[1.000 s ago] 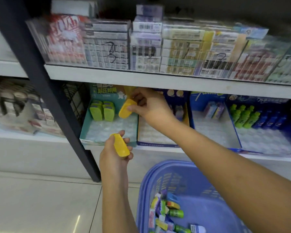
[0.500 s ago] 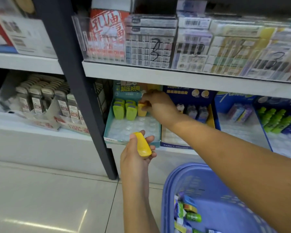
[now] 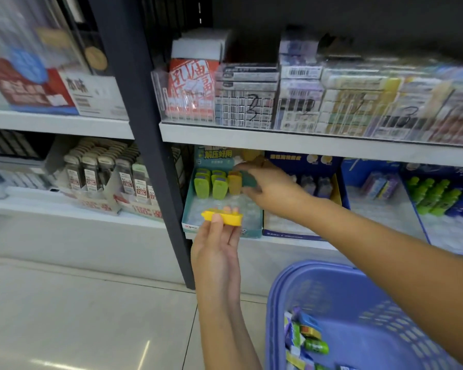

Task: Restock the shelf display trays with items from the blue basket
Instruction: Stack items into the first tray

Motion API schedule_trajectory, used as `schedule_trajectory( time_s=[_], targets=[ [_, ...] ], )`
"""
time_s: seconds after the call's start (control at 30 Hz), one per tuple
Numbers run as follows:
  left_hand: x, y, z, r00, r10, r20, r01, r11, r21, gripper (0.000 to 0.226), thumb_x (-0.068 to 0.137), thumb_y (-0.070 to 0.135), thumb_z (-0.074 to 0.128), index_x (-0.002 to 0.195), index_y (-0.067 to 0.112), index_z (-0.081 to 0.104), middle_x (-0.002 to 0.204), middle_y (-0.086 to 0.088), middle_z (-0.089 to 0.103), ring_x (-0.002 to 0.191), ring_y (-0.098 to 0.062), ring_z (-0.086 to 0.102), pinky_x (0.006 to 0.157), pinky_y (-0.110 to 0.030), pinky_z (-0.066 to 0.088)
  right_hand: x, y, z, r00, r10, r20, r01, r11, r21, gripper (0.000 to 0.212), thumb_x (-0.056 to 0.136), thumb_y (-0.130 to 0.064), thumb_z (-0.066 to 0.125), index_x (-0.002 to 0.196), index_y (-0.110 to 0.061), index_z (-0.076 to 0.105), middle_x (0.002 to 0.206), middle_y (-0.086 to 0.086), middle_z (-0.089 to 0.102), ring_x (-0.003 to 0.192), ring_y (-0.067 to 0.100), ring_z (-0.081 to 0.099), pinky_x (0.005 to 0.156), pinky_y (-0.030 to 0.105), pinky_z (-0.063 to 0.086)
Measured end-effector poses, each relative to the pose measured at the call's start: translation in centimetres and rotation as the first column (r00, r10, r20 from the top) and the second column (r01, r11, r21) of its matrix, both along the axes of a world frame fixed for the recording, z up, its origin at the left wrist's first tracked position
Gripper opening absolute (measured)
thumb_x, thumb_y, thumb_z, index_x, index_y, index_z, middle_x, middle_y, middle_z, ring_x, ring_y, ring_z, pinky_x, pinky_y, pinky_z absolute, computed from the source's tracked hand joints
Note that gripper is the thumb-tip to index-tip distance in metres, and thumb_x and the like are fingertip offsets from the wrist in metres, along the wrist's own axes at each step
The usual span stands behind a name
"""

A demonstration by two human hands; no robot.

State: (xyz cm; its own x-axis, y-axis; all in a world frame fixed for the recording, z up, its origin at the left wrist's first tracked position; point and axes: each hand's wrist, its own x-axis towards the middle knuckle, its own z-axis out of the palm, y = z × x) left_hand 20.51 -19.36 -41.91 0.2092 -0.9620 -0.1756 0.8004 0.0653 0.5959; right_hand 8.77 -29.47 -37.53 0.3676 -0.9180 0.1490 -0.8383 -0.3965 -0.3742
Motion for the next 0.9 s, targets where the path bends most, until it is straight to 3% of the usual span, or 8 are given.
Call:
schedule_trajectory(
  time_s=[0.17, 0.33, 0.47, 0.53, 0.63, 0.7, 0.8, 0.9],
  targets=[
    [-0.5, -0.3, 0.5, 0.999, -0.025, 0.047, 0.026, 1.000, -0.001, 0.031, 0.091, 0.020, 0.056, 0.110, -0.004, 0.060, 0.103, -0.017, 0.069, 0.095, -0.023, 0.069, 0.083, -0.029, 0.057, -1.5, 6.2, 0.5, 0.854, 0.125, 0.506, -0.253, 0.948, 0.192, 0.043, 0.079, -0.009, 0.072, 0.116, -0.028, 0.060, 0.115, -0.005, 0.057, 0.097, 0.006, 0.060, 0.083, 0.022, 0.053],
    [-1.4, -0.9, 0.9, 0.993, -0.032, 0.112, 0.044, 0.994, -0.102, 0.043, 0.080, 0.017, 0.064, 0.120, 0.003, 0.055, 0.119, -0.010, 0.067, 0.112, -0.019, 0.063, 0.088, -0.023, 0.053, -0.6, 6.2, 0.5, 0.647, -0.302, 0.700, 0.029, 0.927, 0.374, 0.021, 0.081, -0.031, 0.069, 0.095, -0.016, 0.069, 0.088, 0.002, 0.069, 0.074, 0.013, 0.065, 0.075, 0.026, 0.056],
    [-1.2, -1.5, 0.7, 0.922, 0.008, 0.388, 0.062, 0.984, -0.168, 0.039, 0.086, 0.006, 0.062, 0.124, 0.011, 0.052, 0.122, -0.001, 0.065, 0.114, -0.009, 0.061, 0.088, -0.017, 0.050, -0.7, 4.9, 0.6, 0.433, -0.512, 0.742, -0.192, 0.752, 0.631, 0.026, 0.085, -0.019, 0.064, 0.100, 0.001, 0.067, 0.079, 0.007, 0.067, 0.063, 0.008, 0.065, 0.059, 0.014, 0.054],
    [-0.9, -1.8, 0.2, 0.742, 0.053, 0.668, 0.065, 0.986, -0.150, 0.041, 0.092, 0.013, 0.058, 0.131, 0.017, 0.049, 0.129, 0.004, 0.060, 0.120, -0.006, 0.055, 0.096, -0.018, 0.046, -0.9, 3.5, 0.7, 0.408, -0.491, 0.769, -0.102, 0.813, 0.573, 0.026, 0.083, -0.011, 0.067, 0.104, 0.004, 0.065, 0.083, 0.007, 0.068, 0.066, 0.010, 0.065, 0.061, 0.015, 0.055],
    [-1.1, -2.1, -0.8, 0.118, -0.034, 0.992, 0.082, 0.996, 0.025, 0.048, 0.095, 0.028, 0.052, 0.141, 0.017, 0.040, 0.144, 0.003, 0.044, 0.137, -0.013, 0.033, 0.110, -0.023, 0.029, -1.2, 0.7, 0.6, 0.747, -0.342, 0.571, 0.261, 0.940, 0.222, 0.030, 0.079, -0.011, 0.073, 0.108, -0.005, 0.065, 0.096, 0.007, 0.067, 0.082, 0.015, 0.062, 0.076, 0.023, 0.052],
    [-1.6, -2.2, -1.1, -0.146, -0.126, 0.981, 0.133, 0.980, 0.146, 0.044, 0.096, 0.030, 0.049, 0.137, 0.013, 0.046, 0.143, -0.001, 0.045, 0.141, -0.015, 0.024, 0.115, -0.027, 0.013, -1.0, -0.9, 0.0, 0.882, -0.272, 0.384, 0.257, 0.962, 0.090, 0.034, 0.079, -0.013, 0.073, 0.112, -0.010, 0.065, 0.108, 0.007, 0.067, 0.098, 0.018, 0.061, 0.088, 0.024, 0.047],
    [-2.2, -2.1, -1.1, -0.314, -0.152, 0.937, 0.155, 0.966, 0.209, 0.041, 0.096, 0.036, 0.047, 0.130, 0.014, 0.053, 0.141, 0.000, 0.047, 0.133, -0.015, 0.036, 0.117, -0.031, -0.001, -0.2, -2.4, -1.3, 0.963, -0.169, 0.208, 0.164, 0.986, 0.044, 0.037, 0.081, -0.018, 0.071, 0.116, -0.012, 0.060, 0.113, 0.009, 0.065, 0.105, 0.024, 0.059, 0.091, 0.033, 0.047],
    [-2.0, -2.3, -1.2, -0.345, -0.136, 0.929, 0.159, 0.966, 0.201, 0.042, 0.096, 0.039, 0.045, 0.131, 0.017, 0.052, 0.146, 0.002, 0.043, 0.133, -0.013, 0.035, 0.116, -0.030, -0.002, 0.6, -2.9, -2.0, 0.986, -0.092, 0.143, 0.094, 0.995, -0.011, 0.036, 0.084, -0.021, 0.068, 0.117, -0.011, 0.058, 0.113, 0.010, 0.064, 0.105, 0.026, 0.058, 0.087, 0.030, 0.047]
  ],
)
